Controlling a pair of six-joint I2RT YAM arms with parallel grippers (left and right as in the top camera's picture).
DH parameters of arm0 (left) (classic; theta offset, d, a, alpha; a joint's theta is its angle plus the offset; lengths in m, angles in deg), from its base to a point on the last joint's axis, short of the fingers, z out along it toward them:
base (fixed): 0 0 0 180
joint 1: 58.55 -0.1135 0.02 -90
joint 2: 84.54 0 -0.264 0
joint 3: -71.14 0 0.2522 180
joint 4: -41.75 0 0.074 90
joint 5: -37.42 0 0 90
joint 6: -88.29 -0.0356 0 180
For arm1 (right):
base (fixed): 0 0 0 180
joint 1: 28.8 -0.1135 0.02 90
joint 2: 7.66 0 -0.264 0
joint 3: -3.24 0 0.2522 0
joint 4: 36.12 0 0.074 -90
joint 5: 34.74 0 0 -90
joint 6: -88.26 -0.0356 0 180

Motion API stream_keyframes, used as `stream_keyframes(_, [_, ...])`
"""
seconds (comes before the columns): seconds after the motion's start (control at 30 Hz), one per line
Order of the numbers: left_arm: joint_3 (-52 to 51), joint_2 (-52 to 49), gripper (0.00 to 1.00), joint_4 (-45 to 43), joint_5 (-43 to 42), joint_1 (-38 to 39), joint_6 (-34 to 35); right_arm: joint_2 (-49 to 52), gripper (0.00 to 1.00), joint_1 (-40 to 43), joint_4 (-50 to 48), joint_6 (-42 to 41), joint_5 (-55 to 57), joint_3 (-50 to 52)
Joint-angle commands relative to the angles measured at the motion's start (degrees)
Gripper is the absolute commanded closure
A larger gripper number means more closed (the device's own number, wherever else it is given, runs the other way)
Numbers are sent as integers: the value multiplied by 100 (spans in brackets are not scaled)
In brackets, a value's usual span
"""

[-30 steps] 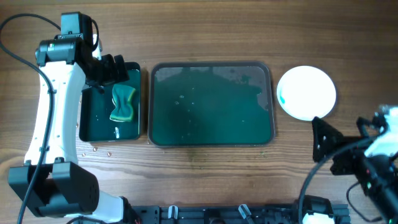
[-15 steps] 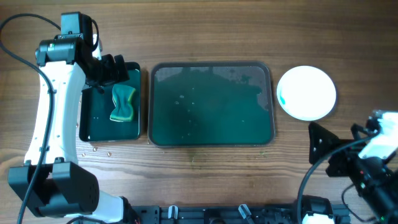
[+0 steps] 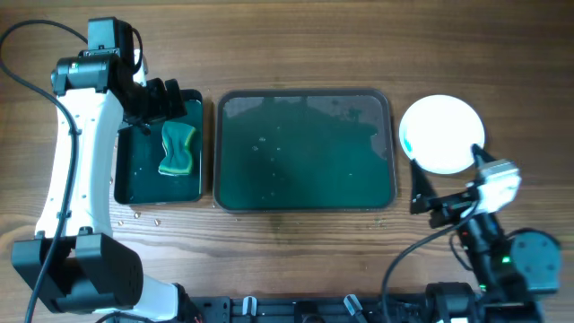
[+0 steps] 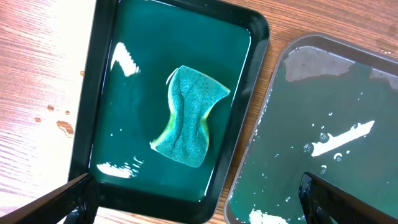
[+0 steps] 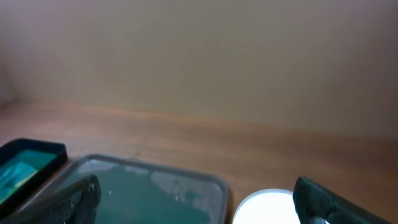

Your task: Clean dirty plates on tray and stack at the side

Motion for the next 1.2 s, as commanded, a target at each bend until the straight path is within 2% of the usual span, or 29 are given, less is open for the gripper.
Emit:
stream_keyframes(0.0, [31,-28,0,-4,-50,-11,74,-592,0,-278,-586,328,-168,870])
stream_keyframes(0.3, [31,-28,0,-2,-50,-11,74,-1475,0,-507,-1589,284,-177,2253])
stream_keyframes(0.53, [31,-28,0,-2,-50,-11,74,-1504,0,-505,-2367,297,-151,2870])
stream_keyframes(0.77, [31,-28,0,-2,-50,-11,74,-1502,0,-505,-1902,295,46,2938])
stream_keyframes(1.17, [31,-28,0,-2,-50,-11,74,-1499,0,-505,-1912,293,39,2935])
